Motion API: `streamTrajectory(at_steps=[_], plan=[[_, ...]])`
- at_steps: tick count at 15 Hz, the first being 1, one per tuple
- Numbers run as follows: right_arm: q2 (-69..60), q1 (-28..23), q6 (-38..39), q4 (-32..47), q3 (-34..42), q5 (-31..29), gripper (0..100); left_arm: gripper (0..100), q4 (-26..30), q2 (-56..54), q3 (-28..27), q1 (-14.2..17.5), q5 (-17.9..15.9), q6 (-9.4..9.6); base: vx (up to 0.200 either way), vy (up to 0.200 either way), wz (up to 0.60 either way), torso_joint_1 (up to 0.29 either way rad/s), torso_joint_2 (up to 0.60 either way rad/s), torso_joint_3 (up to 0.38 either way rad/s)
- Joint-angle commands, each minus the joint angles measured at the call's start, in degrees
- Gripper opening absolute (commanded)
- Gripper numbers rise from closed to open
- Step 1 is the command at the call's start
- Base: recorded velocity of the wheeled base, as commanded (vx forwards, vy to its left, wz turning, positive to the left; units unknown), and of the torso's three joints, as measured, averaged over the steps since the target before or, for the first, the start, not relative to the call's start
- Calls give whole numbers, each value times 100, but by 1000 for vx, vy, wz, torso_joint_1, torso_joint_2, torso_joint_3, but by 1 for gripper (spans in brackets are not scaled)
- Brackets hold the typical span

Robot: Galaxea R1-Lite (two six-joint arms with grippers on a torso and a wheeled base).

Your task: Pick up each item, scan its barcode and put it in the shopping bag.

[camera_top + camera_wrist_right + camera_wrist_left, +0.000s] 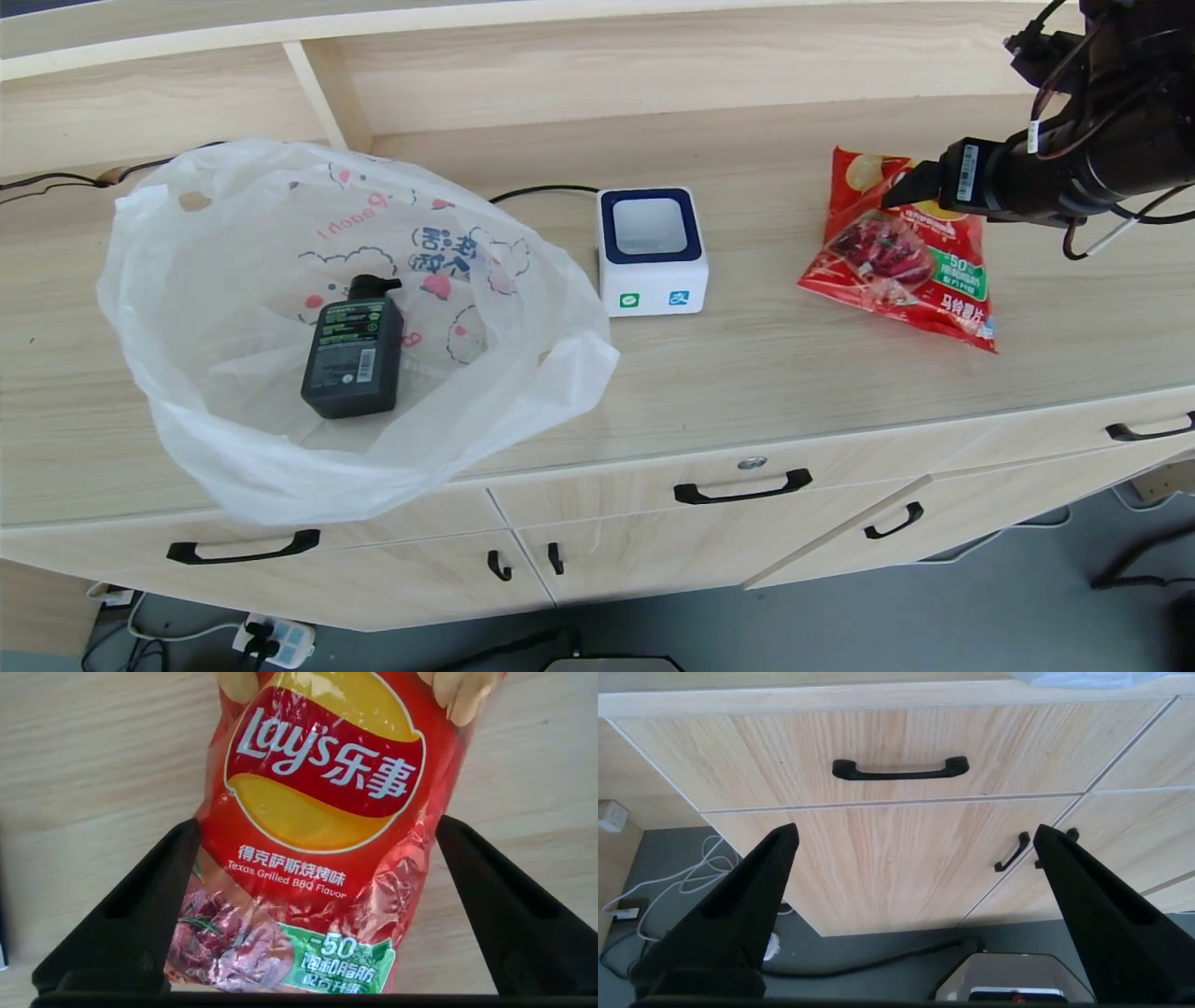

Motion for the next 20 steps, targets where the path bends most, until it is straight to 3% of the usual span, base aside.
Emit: streamTrajectory(at_steps=[1,9,17,18,20], plan=[[96,16,13,-1,1,7,100,100,1,0,0,-7,2,2,0,0,0,0,0,0],[377,122,30,16,1,-2,100,100,1,0,0,2,2,2,0,0,0,0,0,0],[509,412,338,-625,1,-274,100,100,1,9,0,2,-7,2,0,0,0,0,0,0],[474,447,355,-625,1,-345,0,100,1,9,0,2,-7,2,0,0,0,0,0,0],[360,447,347,-669,1,-353,0,100,1,0,0,-7,-7,2,0,0,0,0,0,0]])
